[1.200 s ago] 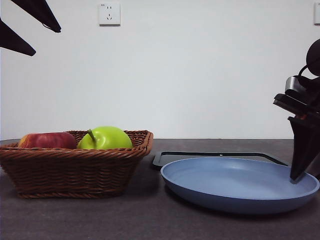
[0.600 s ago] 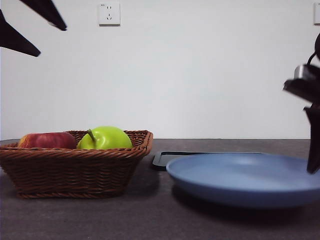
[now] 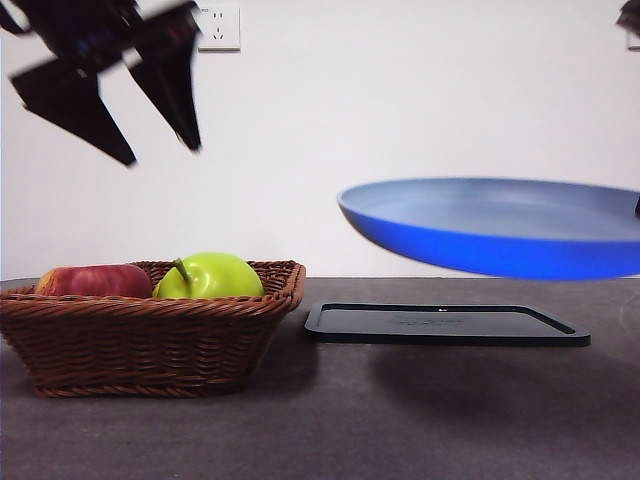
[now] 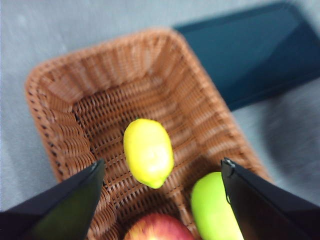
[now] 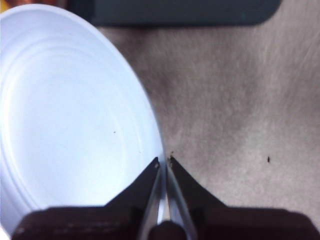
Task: Take the lemon from the basket,put the lemon in the plate,hand out the plate
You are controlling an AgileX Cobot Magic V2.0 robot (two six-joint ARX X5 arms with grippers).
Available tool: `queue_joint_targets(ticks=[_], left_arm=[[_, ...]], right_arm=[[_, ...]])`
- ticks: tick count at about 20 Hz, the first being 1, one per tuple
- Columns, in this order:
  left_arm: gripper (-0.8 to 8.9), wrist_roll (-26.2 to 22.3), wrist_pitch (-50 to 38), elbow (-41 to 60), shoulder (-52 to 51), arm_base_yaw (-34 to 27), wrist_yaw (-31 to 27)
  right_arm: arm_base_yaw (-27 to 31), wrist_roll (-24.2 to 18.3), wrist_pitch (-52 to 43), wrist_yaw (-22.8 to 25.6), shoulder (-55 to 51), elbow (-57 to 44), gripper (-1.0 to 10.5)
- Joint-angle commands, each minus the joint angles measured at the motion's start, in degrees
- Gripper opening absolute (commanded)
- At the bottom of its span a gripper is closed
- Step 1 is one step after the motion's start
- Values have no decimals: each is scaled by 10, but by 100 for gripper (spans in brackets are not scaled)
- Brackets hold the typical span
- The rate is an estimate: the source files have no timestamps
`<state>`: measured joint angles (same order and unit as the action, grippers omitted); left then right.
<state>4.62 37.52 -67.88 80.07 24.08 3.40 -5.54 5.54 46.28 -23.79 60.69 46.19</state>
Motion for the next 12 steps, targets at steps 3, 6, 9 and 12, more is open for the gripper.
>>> queue_joint_targets(ticks=[3, 6, 9, 12], left_arm=[[406, -14, 0, -52, 111, 13, -4], [406, -17, -30, -57, 169, 14, -4], [406, -17, -41, -57, 221, 14, -4], [406, -17, -50, -57, 259, 14, -4]], right_arm=[[0, 0, -2, -1, -10, 8, 3], [0, 0, 2, -1, -10, 8, 3], [0, 0, 2, -1, -10, 8, 3], [0, -1, 2, -1, -10, 8, 3]])
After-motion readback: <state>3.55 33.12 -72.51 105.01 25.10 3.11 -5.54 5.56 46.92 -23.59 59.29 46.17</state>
